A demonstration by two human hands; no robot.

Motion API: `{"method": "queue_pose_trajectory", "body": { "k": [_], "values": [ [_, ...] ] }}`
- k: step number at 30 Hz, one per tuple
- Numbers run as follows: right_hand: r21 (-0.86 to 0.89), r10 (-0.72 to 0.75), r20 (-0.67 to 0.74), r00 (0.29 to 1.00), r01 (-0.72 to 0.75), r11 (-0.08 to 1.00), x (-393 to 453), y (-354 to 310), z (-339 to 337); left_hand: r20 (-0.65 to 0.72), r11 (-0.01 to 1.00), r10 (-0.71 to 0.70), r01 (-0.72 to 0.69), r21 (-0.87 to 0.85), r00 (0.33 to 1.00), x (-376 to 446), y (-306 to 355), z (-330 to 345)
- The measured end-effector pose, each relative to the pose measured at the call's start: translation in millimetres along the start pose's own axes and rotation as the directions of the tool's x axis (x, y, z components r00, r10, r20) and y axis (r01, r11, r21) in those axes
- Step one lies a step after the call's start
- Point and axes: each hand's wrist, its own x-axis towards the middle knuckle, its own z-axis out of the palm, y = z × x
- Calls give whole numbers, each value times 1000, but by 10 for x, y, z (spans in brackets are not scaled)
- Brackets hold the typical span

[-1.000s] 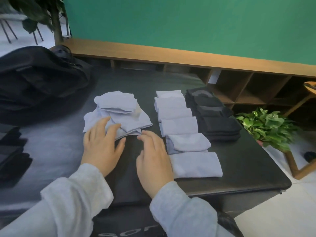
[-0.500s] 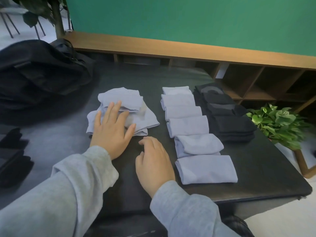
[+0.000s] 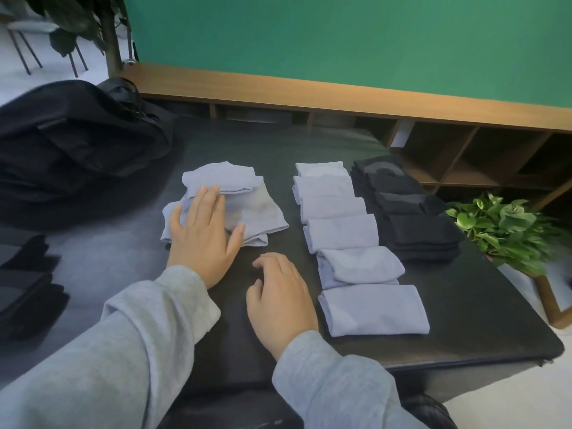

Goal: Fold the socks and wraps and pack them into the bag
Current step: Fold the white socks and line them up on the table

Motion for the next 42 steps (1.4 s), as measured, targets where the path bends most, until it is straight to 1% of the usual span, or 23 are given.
{"method": "queue_pose_trajectory", "body": {
  "k": [6,9,11,14,16,20,23,25,27,30,31,35,38,40,42],
  "values": [
    [103,24,-114,993,-12,995,-14,9,14,-150,983,173,-181,-36,973,-239,51,-139],
    [182,42,-146,988,-15,983,-20,31,5,-164,971,221,-232,-52,961,-426,41,-231],
    [210,54,-138,989,-24,977,-23,37,-7,-152,961,251,-264,-76,956,-533,32,-289],
    [196,34,-127,991,-8,981,-38,36,-30,-120,937,316,-330,-112,941,-667,18,-344],
    [154,10,-127,992,10,988,-50,43,-27,-98,923,349,-360,-135,932,-740,14,-366],
    [73,-13,-120,993,22,997,-64,83,5,-96,911,361,-373,-173,927,-847,-1,-415],
    [4,-15,-117,993,15,1000,-84,116,23,-105,915,313,-330,-234,944,-915,1,-438],
    [-14,-16,-121,993,14,1000,-117,116,12,-94,932,217,-234,-276,972,-951,-1,-445],
    [12,-15,-116,993,16,1000,-155,97,-10,-59,946,106,-119,-301,993,-975,-27,-436],
    [43,27,-59,998,-25,999,-210,47,-67,29,951,21,-11,-311,999,-998,-47,-450],
    [49,37,-46,998,-35,998,-224,38,-81,47,949,16,-1,-314,999,-1001,-50,-455],
    [45,52,-31,998,-50,998,-269,27,-108,67,923,73,-42,-384,995,-1039,-41,-482],
    [43,47,-24,999,-46,998,-302,24,-122,70,903,73,-36,-428,995,-1057,-55,-494],
    [38,46,-20,999,-46,998,-324,18,-132,82,892,59,-16,-453,995,-1053,-52,-509],
    [36,45,-19,999,-44,998,-347,18,-134,114,884,15,40,-466,993,-1052,-34,-528]
  ]
}}
